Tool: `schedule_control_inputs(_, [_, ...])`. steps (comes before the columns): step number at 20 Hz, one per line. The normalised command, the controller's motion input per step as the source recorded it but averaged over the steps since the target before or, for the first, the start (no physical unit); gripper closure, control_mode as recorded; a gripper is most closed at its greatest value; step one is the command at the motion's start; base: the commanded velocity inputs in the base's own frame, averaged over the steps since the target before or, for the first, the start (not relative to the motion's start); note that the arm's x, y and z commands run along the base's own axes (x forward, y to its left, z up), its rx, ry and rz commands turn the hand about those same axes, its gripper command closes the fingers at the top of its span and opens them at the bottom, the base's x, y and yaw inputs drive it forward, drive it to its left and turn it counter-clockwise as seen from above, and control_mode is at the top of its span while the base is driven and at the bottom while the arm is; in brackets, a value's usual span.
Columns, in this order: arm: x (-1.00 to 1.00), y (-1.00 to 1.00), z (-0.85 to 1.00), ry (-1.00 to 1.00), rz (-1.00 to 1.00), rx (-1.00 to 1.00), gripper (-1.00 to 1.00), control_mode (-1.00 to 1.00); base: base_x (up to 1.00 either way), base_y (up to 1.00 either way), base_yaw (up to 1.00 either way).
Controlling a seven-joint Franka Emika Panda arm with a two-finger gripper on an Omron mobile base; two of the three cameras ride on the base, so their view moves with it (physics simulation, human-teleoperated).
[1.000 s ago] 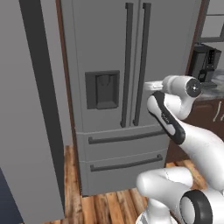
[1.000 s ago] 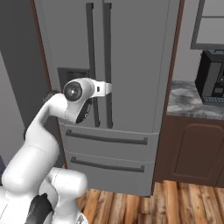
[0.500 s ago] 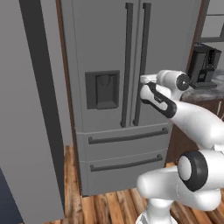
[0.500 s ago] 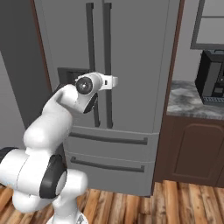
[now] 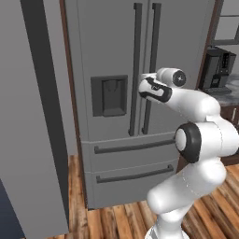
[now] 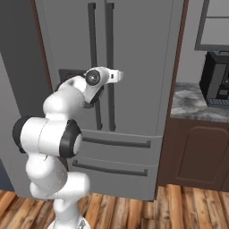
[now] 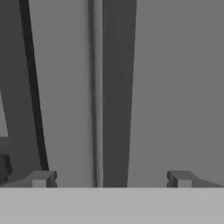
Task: Take the cupcake and donut from the fridge and place them on the empty tray on the dining counter.
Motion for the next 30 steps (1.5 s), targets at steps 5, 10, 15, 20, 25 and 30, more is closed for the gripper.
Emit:
schedule_control_inputs(5, [0.96,-0.09,0.0,0.04,0.0,0.0,-1.0,-1.0,0.0,0.0,0.0])
schedule_control_inputs(10, [0.9,-0.17,0.0,0.02,0.0,0.0,-1.0,-1.0,0.0,0.0,0.0])
schedule_control_inputs(15, [0.97,-0.16,-0.08,0.0,0.0,0.0,-1.0,-1.0,0.0,0.0,0.0])
schedule_control_inputs(20, [0.64,0.02,-0.01,0.08,0.0,0.0,1.0,-1.0,0.0,0.0,0.0])
schedule_control_inputs(25, [-0.51,-0.49,0.03,0.31,-0.03,0.0,1.0,-1.0,0.0,0.0,0.0])
schedule_control_inputs(30, [-0.8,-0.8,0.0,0.2,-0.01,0.0,1.0,-1.0,0.0,0.0,0.0])
